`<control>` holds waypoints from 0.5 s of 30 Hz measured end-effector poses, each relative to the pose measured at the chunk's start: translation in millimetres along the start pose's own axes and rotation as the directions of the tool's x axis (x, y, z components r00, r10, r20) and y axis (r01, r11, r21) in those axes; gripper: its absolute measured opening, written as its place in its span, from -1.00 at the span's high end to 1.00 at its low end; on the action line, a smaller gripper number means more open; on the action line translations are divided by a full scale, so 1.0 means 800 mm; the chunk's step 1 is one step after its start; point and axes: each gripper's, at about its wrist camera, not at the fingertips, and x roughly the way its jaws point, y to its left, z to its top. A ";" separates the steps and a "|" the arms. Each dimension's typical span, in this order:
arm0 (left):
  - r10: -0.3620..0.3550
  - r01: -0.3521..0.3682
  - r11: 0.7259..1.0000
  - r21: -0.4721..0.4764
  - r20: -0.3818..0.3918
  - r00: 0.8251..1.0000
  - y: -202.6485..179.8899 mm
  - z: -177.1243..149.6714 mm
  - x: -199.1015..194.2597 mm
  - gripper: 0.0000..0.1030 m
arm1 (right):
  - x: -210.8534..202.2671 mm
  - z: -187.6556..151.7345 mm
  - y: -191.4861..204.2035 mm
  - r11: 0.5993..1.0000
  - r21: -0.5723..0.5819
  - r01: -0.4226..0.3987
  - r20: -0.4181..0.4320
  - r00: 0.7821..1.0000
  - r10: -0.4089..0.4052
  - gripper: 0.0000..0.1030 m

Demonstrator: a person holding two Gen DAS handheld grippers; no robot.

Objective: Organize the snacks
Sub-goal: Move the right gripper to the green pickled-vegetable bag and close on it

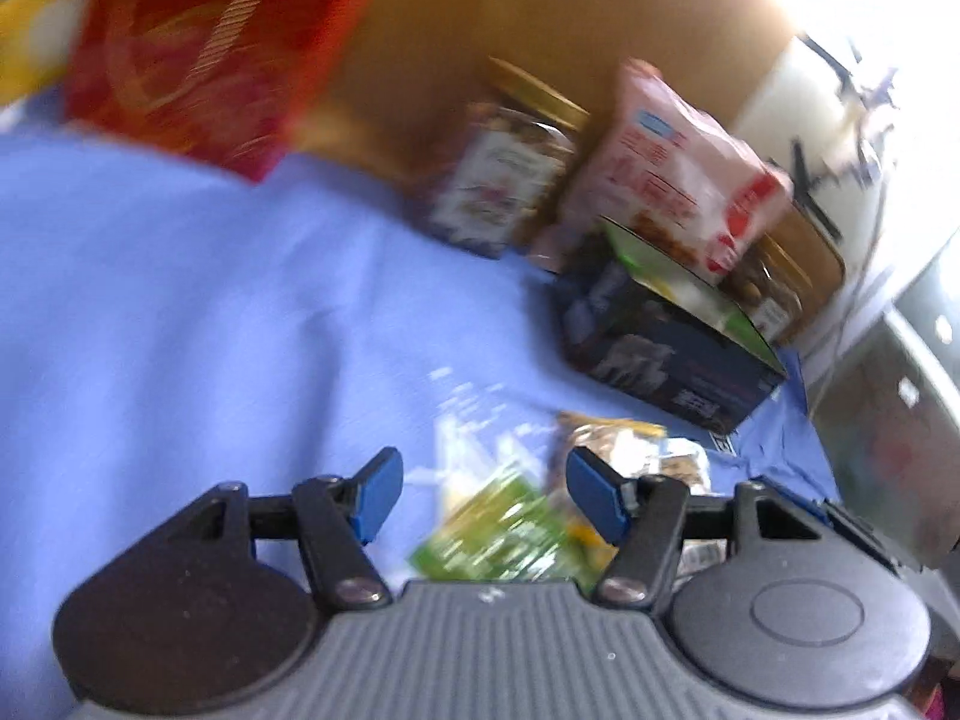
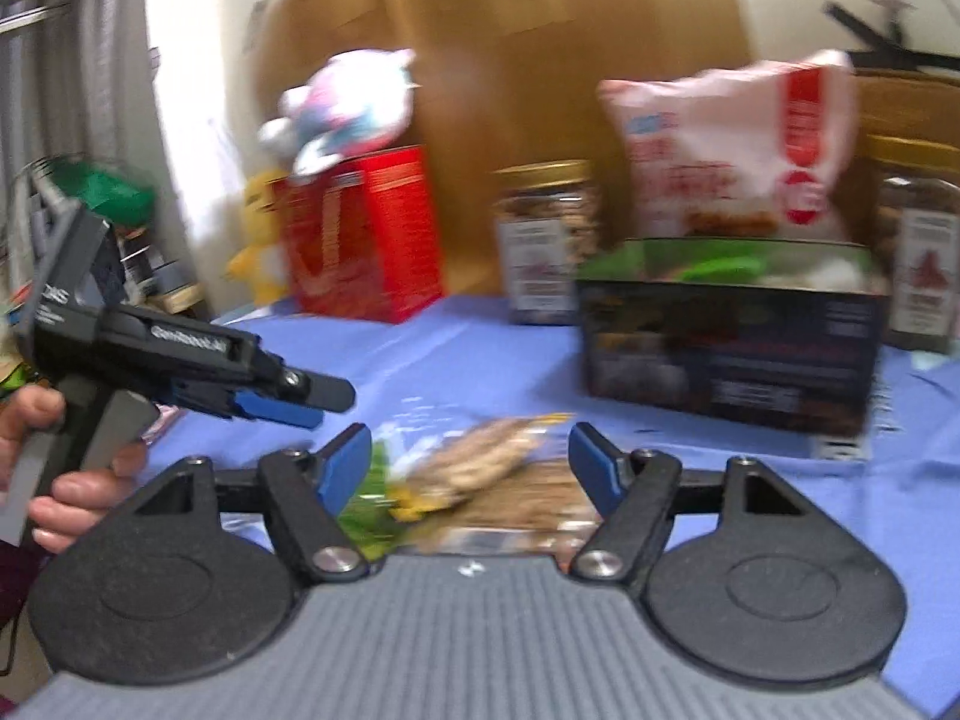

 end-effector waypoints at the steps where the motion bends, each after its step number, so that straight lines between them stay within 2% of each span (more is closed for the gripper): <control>1: -0.001 0.002 1.000 -0.030 0.012 1.000 0.012 -0.006 -0.010 -0.20 | 0.004 0.000 0.012 0.999 -0.025 -0.026 -0.013 1.000 0.026 -0.44; 6: -0.006 0.011 0.993 -0.120 0.045 0.999 0.056 -0.031 -0.054 -0.20 | 0.035 -0.011 0.049 0.987 -0.125 -0.096 -0.115 0.990 0.082 -0.42; 11: -0.050 0.052 0.994 -0.099 0.026 0.998 0.060 -0.047 -0.061 -0.20 | 0.072 -0.019 0.040 0.995 -0.087 -0.043 -0.219 0.975 0.023 -0.47; 13: -0.073 0.074 0.994 -0.080 0.016 0.997 0.055 -0.050 -0.057 -0.31 | 0.082 -0.021 0.040 0.993 -0.114 -0.023 -0.227 0.974 -0.003 -0.54; 15: -0.087 0.087 0.994 -0.063 0.007 0.996 0.047 -0.050 -0.049 -0.32 | 0.089 -0.027 0.043 0.991 -0.132 -0.016 -0.241 0.970 -0.017 -0.57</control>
